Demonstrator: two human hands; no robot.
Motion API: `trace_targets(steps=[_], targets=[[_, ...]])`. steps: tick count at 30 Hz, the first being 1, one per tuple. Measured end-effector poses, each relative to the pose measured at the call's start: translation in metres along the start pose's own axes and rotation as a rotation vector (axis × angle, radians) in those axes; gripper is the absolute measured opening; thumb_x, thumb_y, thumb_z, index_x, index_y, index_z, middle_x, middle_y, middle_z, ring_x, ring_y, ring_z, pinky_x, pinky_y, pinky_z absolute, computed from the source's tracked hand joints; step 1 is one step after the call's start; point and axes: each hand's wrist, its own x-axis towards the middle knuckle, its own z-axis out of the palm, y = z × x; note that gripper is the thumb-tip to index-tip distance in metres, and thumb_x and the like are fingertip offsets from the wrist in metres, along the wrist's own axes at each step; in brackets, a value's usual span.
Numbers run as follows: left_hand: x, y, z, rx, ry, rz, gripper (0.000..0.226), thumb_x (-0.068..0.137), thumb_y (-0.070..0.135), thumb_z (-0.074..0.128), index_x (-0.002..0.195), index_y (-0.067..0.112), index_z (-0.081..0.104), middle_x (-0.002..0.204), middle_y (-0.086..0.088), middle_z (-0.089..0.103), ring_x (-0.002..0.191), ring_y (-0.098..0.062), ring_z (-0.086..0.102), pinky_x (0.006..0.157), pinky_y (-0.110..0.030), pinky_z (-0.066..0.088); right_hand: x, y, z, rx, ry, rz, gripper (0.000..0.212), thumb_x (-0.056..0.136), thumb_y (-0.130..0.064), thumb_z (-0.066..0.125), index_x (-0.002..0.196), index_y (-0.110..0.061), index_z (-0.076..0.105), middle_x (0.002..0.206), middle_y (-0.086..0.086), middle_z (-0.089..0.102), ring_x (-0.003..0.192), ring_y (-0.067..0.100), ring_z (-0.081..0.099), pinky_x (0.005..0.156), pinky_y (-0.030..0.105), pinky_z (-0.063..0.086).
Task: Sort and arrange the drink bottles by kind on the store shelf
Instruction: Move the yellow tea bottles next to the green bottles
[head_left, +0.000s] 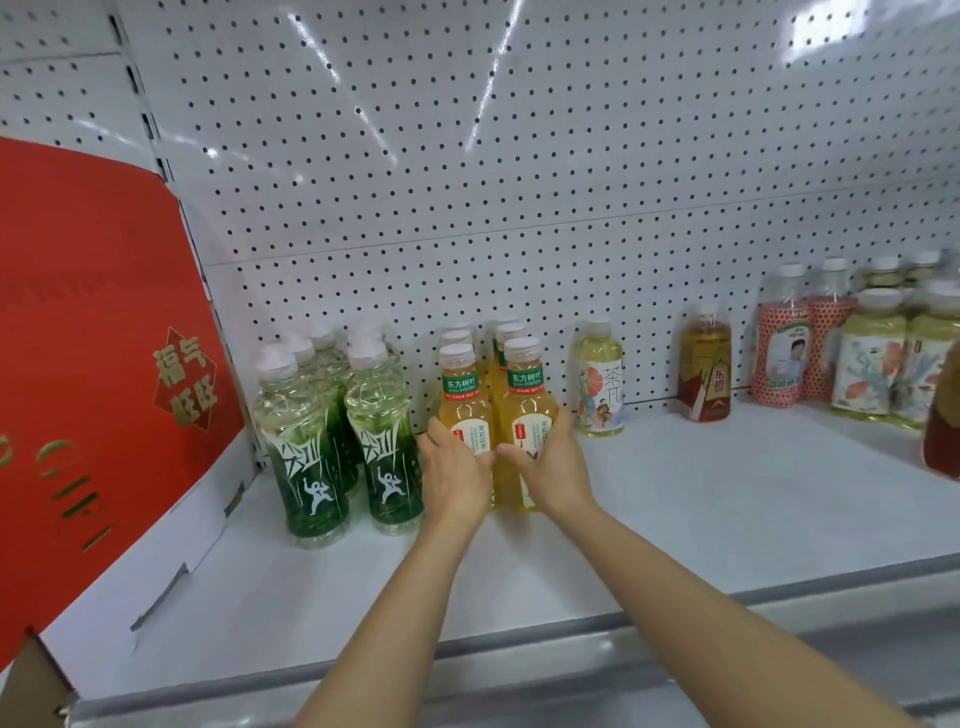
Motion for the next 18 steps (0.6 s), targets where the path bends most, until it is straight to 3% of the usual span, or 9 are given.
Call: trace_targets(steps=[3, 9, 12, 15, 18], targets=[[0.008, 0.001, 0.005, 0.017, 0.006, -0.003, 0.072, 0.088, 0.029, 0.071, 0.138, 0.009, 0.025, 0.139, -0.016, 0.037, 0.118, -0.037, 0.054, 0.091, -0.05, 0.053, 0.007, 0.0, 0.011, 0.017, 0.006, 0.036, 0.057, 0.078, -0.027, 0.078, 0.113, -0.024, 0.034, 0.118, 0.003, 0.057, 0.104, 0.02, 0.059, 0.085, 0.037, 0.052], [0.014, -0.003, 0.007, 0.001, -0.012, 0.008, 0.082, 0.086, 0.032, 0.074, 0.143, 0.006, 0.022, 0.141, -0.016, 0.036, 0.122, -0.036, 0.051, 0.094, -0.05, 0.051, 0.008, 0.003, 0.016, 0.034, -0.001, 0.102, 0.053, 0.082, -0.032, 0.074, 0.119, -0.019, 0.038, 0.116, 0.0, 0.057, 0.096, 0.015, 0.057, 0.07, 0.02, 0.045], [0.006, -0.002, 0.003, -0.015, -0.001, 0.039, 0.091, 0.084, 0.032, 0.075, 0.148, 0.006, 0.017, 0.144, -0.017, 0.033, 0.125, -0.035, 0.049, 0.095, -0.046, 0.051, 0.006, 0.001, 0.011, -0.025, -0.02, 0.125, 0.061, 0.08, -0.039, 0.075, 0.125, -0.018, 0.039, 0.122, 0.002, 0.058, 0.106, 0.019, 0.06, 0.077, 0.029, 0.051], [-0.012, 0.001, -0.001, 0.14, 0.213, 0.322, 0.098, 0.084, 0.029, 0.075, 0.154, 0.001, 0.012, 0.155, -0.019, 0.025, 0.143, -0.035, 0.031, 0.114, -0.046, 0.037, -0.003, 0.0, -0.011, -0.154, -0.006, 0.089, 0.078, 0.079, -0.043, 0.074, 0.139, -0.015, 0.033, 0.138, 0.005, 0.051, 0.124, 0.024, 0.052, 0.093, 0.04, 0.05], [-0.021, 0.014, 0.005, 0.28, 0.296, 0.623, 0.082, 0.087, 0.029, 0.069, 0.152, 0.001, 0.027, 0.157, -0.017, 0.031, 0.148, -0.032, 0.024, 0.121, -0.041, 0.02, -0.013, 0.005, -0.052, -0.36, 0.076, -0.016, 0.077, 0.085, -0.046, 0.067, 0.145, -0.014, 0.032, 0.145, 0.005, 0.045, 0.13, 0.024, 0.046, 0.099, 0.038, 0.043]])
